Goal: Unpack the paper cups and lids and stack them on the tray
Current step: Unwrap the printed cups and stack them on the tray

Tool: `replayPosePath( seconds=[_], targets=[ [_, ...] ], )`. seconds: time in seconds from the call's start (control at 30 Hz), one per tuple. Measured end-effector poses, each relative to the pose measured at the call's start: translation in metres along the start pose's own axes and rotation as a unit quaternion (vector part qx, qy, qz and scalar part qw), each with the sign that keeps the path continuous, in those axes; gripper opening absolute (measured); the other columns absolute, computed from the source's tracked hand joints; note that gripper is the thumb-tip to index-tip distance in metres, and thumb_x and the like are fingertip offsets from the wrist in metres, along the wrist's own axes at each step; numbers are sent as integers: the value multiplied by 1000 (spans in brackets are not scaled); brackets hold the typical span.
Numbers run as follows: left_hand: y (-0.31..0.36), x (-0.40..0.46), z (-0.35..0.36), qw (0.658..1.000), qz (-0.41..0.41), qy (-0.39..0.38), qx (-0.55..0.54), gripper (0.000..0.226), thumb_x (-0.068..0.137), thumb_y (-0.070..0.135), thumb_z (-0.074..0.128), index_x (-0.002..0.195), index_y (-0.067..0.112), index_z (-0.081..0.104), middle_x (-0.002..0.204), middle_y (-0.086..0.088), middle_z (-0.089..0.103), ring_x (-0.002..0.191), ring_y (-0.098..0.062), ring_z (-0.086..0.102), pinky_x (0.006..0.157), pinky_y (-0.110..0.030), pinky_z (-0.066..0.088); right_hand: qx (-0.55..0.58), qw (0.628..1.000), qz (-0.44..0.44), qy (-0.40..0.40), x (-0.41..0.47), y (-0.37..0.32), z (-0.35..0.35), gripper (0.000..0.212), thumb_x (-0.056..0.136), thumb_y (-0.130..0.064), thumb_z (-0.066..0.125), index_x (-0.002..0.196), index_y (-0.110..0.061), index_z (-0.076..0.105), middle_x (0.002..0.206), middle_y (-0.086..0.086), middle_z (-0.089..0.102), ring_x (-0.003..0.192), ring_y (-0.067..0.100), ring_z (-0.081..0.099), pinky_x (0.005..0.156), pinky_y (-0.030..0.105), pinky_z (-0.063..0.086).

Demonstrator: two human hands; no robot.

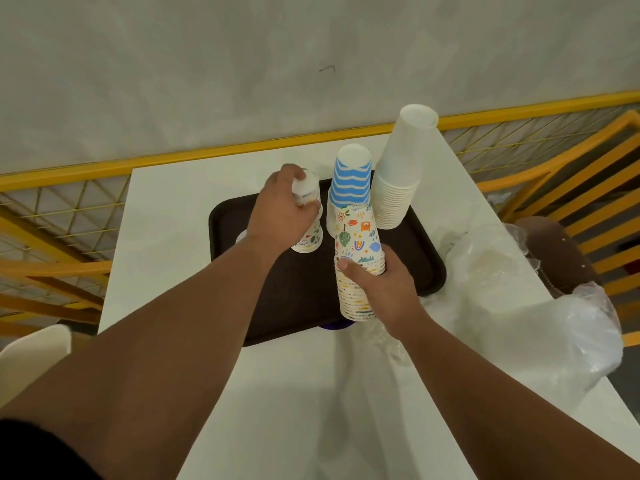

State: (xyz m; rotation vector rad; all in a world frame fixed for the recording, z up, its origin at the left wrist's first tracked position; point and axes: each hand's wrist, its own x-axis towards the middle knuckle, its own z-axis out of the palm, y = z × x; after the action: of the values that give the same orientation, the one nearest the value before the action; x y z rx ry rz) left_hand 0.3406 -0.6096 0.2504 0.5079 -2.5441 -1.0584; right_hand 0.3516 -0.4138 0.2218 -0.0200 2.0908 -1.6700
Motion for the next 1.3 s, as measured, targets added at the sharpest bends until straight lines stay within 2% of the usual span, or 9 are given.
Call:
replayPosePath(
  seconds=[0.33,0.43,0.57,0.63,0.73,0.87,1.0,1.13,1.3],
  targets=[
    [-31,-10,22,985,-72,-115,107,47,90,16,63,135,17,48,147,-3,41,133,-24,42,105,-33,41,-1,1000,4,-11,-2,3,-1,50,77,-43,77,117,-34,49,102,-21,60,93,4,61,68,17,46],
    [-22,-15,12,992,-53,-73,93,44,94,24,59,136,20,51,154,-2,34,143,-21,31,115,-35,31,17,1000,4,-23,-3,1,-3,49,76,-43,77,118,-33,53,107,-16,64,97,7,63,74,22,50],
    [19,-34,-9,992,-59,32,-104,26,95,33,59,120,25,60,127,4,61,116,-11,58,101,-33,48,46,996,6,-72,-6,-7,-3,48,71,-47,75,114,-33,58,107,-13,69,96,7,68,74,22,52],
    [35,-45,-13,971,-85,-62,-214,27,93,30,63,119,31,57,118,9,64,105,-8,64,88,-34,57,52,992,-7,-112,-7,-12,-1,49,67,-49,73,112,-34,59,104,-12,71,92,5,69,69,17,52],
    [38,-51,-12,948,-108,-150,-259,38,90,26,67,125,34,54,124,9,63,108,-11,65,88,-37,58,39,989,-20,-139,-7,-15,2,57,65,-49,73,117,-30,59,108,-9,72,95,7,69,76,22,54],
    [42,-54,-10,967,-124,-89,-203,38,89,34,68,124,28,58,117,11,67,100,-5,67,82,-29,59,-25,994,-38,-103,-1,-13,5,57,73,-43,80,123,-27,57,112,-10,69,101,8,66,87,29,53],
    [46,-48,-8,974,-133,-7,-186,37,89,38,68,122,27,58,111,12,67,93,-2,66,69,-16,57,-54,995,-39,-81,3,-13,4,52,72,-42,82,116,-30,57,106,-14,67,96,2,64,76,17,48],
    [42,-19,-24,963,-107,132,-209,25,90,33,68,110,28,54,103,11,64,85,5,63,67,-9,52,-44,998,-9,-47,6,-5,-3,56,71,-45,82,117,-28,56,105,-13,65,95,4,63,72,19,49],
    [14,1,-14,994,-48,73,-67,32,86,24,69,106,28,45,115,-1,59,97,-15,58,74,-17,49,-44,998,1,-35,9,-1,-9,52,74,-46,78,116,-33,50,104,-17,62,93,1,60,69,17,45]
  ],
)
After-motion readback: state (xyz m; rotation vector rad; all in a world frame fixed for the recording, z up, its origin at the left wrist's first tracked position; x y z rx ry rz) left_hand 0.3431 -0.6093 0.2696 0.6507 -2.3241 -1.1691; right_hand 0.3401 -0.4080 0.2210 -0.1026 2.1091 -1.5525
